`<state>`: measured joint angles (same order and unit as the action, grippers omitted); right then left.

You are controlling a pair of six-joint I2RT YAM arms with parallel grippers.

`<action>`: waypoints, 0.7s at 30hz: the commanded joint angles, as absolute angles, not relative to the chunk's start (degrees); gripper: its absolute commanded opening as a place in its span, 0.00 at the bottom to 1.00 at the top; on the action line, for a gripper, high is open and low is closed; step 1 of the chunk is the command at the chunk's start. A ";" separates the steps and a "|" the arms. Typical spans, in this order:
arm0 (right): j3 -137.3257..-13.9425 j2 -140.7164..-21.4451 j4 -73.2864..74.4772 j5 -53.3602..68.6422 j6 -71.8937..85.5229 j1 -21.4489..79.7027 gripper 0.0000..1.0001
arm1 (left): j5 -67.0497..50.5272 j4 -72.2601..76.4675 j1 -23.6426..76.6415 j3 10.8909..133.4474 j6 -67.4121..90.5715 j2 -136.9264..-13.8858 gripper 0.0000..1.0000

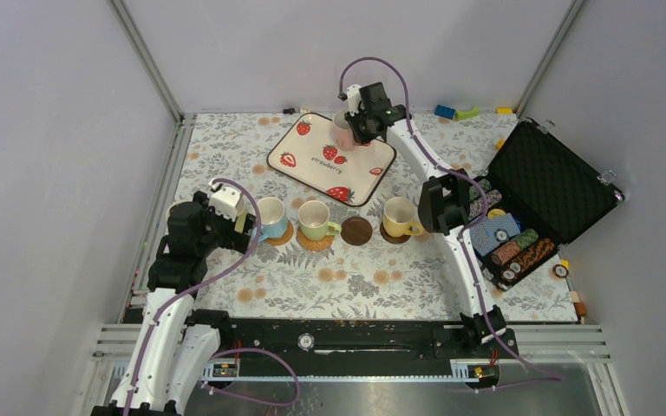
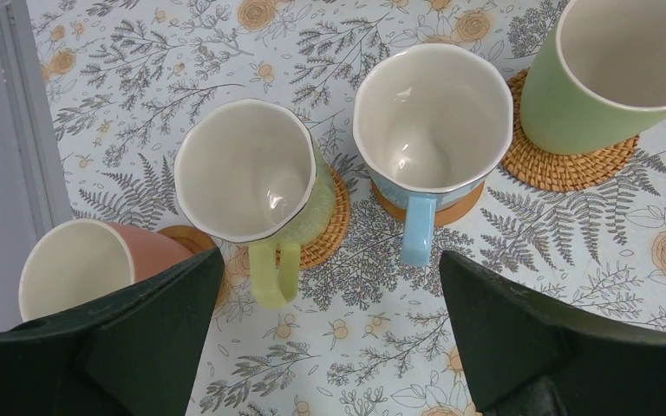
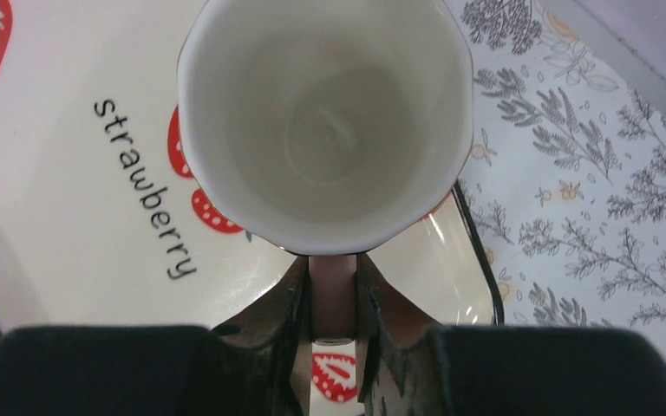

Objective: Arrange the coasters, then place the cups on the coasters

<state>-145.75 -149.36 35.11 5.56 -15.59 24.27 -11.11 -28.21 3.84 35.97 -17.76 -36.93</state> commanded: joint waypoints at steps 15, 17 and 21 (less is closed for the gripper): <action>-110.92 -99.75 31.89 17.37 -11.59 25.03 0.00 | -10.21 -24.95 3.91 35.90 -17.51 -34.07 0.99; -100.33 -92.51 26.44 17.38 -10.13 25.33 0.00 | -10.64 -25.05 3.91 35.88 -17.49 -33.71 0.99; -84.35 -80.51 20.32 15.14 -8.88 27.79 0.00 | -11.56 -25.14 3.90 35.77 -17.53 -33.79 0.99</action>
